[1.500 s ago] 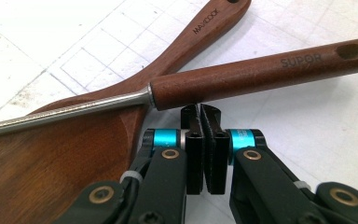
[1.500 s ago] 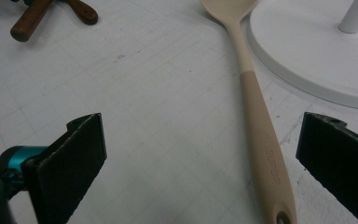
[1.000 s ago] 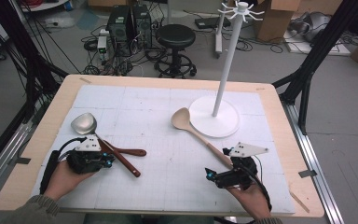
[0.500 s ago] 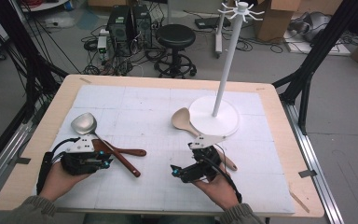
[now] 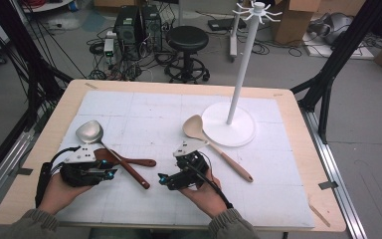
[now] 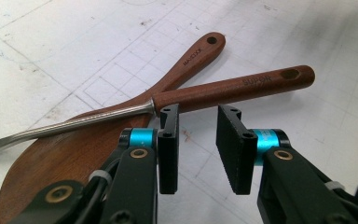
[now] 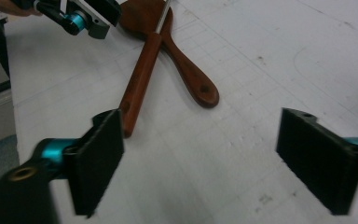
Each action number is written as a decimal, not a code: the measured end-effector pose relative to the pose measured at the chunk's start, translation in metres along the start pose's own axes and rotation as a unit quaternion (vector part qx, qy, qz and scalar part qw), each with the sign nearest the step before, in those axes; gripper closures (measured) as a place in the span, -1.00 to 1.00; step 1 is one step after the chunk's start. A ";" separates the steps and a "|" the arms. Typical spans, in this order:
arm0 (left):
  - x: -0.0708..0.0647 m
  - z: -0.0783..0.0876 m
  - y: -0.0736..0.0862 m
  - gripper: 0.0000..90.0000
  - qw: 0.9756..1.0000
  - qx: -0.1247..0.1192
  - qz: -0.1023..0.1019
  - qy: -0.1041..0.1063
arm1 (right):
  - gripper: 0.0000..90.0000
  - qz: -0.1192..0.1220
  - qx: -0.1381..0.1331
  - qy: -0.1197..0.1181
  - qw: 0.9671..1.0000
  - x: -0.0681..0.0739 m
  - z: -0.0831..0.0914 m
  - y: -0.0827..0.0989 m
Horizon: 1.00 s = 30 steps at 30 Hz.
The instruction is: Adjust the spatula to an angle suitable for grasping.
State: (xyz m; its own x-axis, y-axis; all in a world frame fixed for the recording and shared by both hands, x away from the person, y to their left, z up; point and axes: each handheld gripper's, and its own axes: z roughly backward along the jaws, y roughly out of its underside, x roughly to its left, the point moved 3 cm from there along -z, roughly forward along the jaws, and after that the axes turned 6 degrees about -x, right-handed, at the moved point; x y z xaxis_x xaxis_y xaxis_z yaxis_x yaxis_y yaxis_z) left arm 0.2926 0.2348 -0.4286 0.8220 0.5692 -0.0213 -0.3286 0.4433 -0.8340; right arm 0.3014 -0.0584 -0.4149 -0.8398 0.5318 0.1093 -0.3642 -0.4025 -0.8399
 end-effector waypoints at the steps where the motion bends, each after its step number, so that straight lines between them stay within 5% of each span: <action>1: 0.000 0.000 0.000 0.55 1.000 0.000 0.000 0.000 | -0.67 0.000 0.000 0.000 1.000 0.000 0.000 0.000; 13: 0.000 0.000 0.000 0.49 1.000 -0.003 0.002 -0.002 | -0.52 0.016 0.023 -0.041 0.999 0.019 -0.040 -0.001; 20: 0.001 0.000 0.000 0.48 1.000 -0.004 0.002 -0.001 | -0.36 -0.005 0.041 -0.068 0.997 0.028 -0.060 0.003; 30: 0.002 0.001 0.000 0.45 1.000 -0.006 0.003 -0.002 | -0.16 0.004 0.054 -0.076 0.996 0.037 -0.074 0.005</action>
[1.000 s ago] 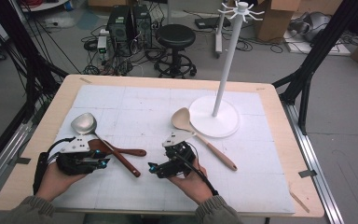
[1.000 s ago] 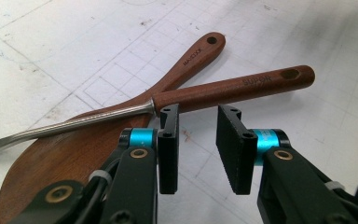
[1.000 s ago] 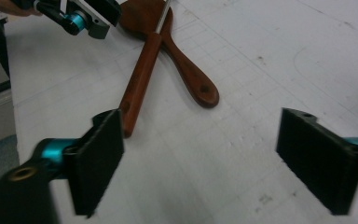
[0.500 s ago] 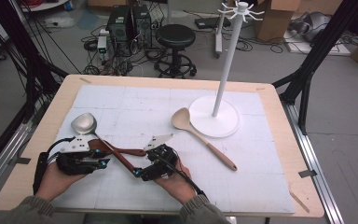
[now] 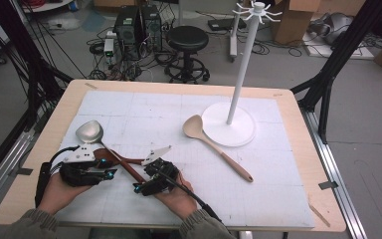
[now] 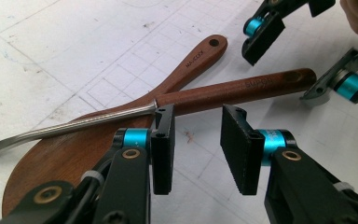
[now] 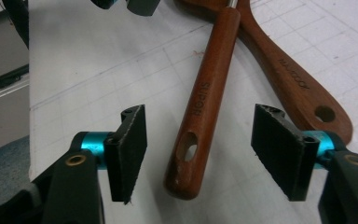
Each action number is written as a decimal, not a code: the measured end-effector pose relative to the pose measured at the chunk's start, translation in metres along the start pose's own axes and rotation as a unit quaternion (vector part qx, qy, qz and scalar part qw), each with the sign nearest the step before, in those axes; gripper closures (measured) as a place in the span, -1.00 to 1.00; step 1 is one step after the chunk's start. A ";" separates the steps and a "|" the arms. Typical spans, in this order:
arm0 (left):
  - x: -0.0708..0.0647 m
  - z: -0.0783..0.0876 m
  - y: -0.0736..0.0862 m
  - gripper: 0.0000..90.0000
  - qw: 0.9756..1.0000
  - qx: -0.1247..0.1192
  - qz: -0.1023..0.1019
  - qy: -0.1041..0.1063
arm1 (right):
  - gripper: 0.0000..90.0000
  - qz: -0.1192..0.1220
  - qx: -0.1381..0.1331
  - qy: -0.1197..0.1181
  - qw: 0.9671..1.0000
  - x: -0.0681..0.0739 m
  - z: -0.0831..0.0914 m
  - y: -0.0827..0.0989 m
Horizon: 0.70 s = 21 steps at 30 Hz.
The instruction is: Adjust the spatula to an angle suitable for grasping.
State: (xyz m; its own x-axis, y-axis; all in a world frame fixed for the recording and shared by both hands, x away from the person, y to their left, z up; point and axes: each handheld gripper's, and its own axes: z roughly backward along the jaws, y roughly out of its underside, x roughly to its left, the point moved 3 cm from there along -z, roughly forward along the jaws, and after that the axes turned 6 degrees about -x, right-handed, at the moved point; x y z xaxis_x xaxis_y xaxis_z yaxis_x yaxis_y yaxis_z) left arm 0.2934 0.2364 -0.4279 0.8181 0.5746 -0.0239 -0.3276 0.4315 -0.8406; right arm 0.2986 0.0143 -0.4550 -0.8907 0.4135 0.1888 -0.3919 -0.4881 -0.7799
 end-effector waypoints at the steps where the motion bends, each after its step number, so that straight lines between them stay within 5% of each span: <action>1: 0.000 0.000 0.000 0.45 1.000 0.000 0.000 0.000 | -0.12 0.001 0.001 -0.001 1.000 0.000 -0.001 0.000; 10: 0.001 0.001 0.000 0.45 1.000 -0.001 -0.001 0.000 | 0.29 0.004 0.019 0.008 1.000 0.004 -0.011 0.002; 18: 0.001 0.002 0.000 0.44 1.000 -0.005 0.001 -0.002 | 0.44 -0.006 0.024 0.026 0.999 0.002 -0.009 0.002; 21: 0.002 0.003 0.000 0.44 1.000 -0.005 0.001 -0.002 | 0.55 -0.017 0.022 0.054 0.998 -0.002 -0.004 0.002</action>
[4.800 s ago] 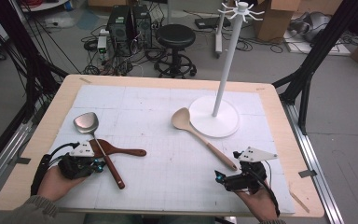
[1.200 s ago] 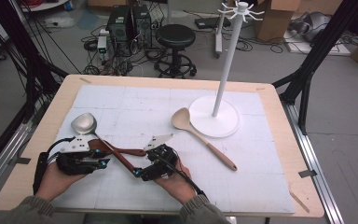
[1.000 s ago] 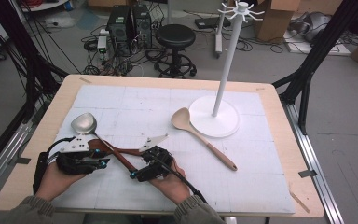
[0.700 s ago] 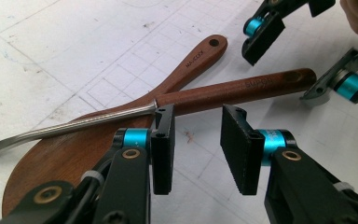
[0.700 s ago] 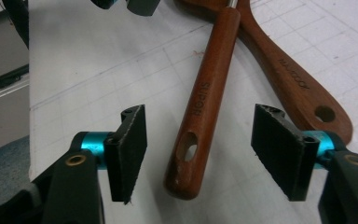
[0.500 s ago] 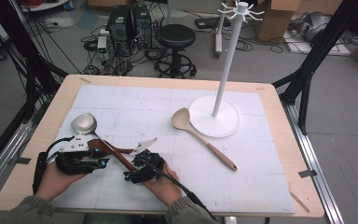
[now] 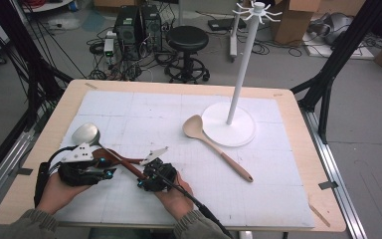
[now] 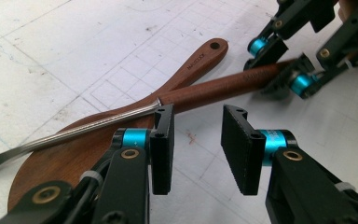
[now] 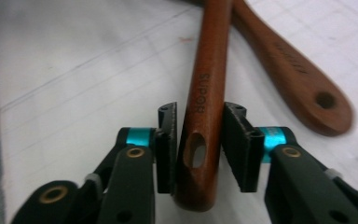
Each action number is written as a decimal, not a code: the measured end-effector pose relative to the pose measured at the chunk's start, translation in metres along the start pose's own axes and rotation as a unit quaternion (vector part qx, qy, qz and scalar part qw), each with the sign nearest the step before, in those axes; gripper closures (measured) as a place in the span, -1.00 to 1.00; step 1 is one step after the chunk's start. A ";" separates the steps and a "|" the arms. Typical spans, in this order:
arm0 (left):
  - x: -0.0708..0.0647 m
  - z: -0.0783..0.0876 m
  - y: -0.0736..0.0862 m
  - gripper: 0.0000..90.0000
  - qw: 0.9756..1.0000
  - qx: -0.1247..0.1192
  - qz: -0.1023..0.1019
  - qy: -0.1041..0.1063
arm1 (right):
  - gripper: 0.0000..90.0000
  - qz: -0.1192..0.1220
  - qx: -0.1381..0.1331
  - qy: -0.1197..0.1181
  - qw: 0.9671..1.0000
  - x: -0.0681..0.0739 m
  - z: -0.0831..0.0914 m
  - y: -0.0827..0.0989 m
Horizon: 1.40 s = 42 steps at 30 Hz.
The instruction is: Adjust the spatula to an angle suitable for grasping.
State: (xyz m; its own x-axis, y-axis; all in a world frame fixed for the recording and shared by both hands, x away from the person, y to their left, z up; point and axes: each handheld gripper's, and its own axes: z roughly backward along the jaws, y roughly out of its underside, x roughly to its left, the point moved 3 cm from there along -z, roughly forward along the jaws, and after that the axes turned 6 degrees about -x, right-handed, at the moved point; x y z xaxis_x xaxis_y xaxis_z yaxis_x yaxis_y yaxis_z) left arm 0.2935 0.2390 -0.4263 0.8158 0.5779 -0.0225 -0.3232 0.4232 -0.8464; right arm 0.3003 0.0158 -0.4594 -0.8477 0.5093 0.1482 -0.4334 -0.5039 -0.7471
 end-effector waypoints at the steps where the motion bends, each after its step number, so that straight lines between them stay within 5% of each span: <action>1: 0.000 0.000 0.000 0.44 1.000 -0.001 0.000 0.000 | 0.55 0.000 0.000 0.000 1.000 0.000 0.000 0.000; 23: 0.000 0.001 0.000 0.43 1.000 -0.003 0.001 0.000 | 0.61 -0.016 -0.031 0.042 0.998 -0.023 0.031 -0.006; 42: 0.000 0.000 0.000 0.40 1.000 -0.004 -0.001 0.004 | 0.61 -0.019 -0.035 0.035 0.999 -0.046 0.075 0.003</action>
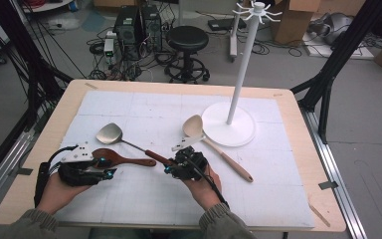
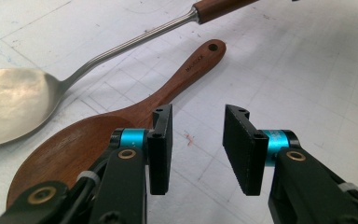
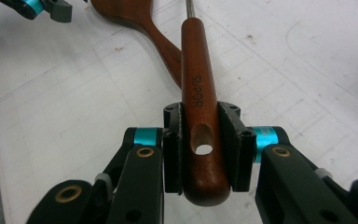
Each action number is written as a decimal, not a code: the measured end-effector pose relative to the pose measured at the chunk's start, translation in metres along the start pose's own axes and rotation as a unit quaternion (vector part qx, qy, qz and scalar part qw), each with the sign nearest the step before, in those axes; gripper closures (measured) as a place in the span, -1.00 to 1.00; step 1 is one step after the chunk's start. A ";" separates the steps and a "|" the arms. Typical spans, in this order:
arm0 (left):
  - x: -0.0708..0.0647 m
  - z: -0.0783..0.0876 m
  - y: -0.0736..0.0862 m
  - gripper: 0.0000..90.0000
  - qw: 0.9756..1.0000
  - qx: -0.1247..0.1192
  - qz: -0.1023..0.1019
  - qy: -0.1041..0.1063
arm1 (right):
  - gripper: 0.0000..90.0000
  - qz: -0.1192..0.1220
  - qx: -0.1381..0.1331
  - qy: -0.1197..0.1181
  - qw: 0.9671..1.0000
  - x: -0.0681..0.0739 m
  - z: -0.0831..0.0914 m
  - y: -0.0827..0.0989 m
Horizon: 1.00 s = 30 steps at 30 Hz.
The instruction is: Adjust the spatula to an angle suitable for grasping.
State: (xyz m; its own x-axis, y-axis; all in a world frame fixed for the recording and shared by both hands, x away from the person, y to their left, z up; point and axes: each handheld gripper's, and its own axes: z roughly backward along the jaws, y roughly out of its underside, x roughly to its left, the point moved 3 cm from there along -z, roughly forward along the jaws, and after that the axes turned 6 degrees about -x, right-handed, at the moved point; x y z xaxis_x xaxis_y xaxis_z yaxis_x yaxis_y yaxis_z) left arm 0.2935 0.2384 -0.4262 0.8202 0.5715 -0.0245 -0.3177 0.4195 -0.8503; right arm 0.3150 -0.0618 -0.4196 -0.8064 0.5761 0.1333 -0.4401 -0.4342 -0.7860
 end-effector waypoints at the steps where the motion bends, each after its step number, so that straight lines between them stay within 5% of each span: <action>1: 0.000 0.000 0.000 0.39 1.000 0.000 0.001 0.000 | 0.61 0.001 0.000 0.000 1.000 -0.001 0.002 0.001; 30: -0.002 -0.002 0.000 0.39 1.000 -0.002 0.000 0.008 | 0.61 0.014 0.002 -0.011 1.000 -0.024 0.040 0.016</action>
State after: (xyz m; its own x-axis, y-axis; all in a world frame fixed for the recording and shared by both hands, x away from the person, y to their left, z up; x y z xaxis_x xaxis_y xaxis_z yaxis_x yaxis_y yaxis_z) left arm 0.2929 0.2361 -0.4267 0.8276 0.5604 -0.0330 -0.3159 0.4163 -0.8526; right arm 0.3115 -0.1102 -0.4118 -0.8269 0.5482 0.1253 -0.4193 -0.4526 -0.7870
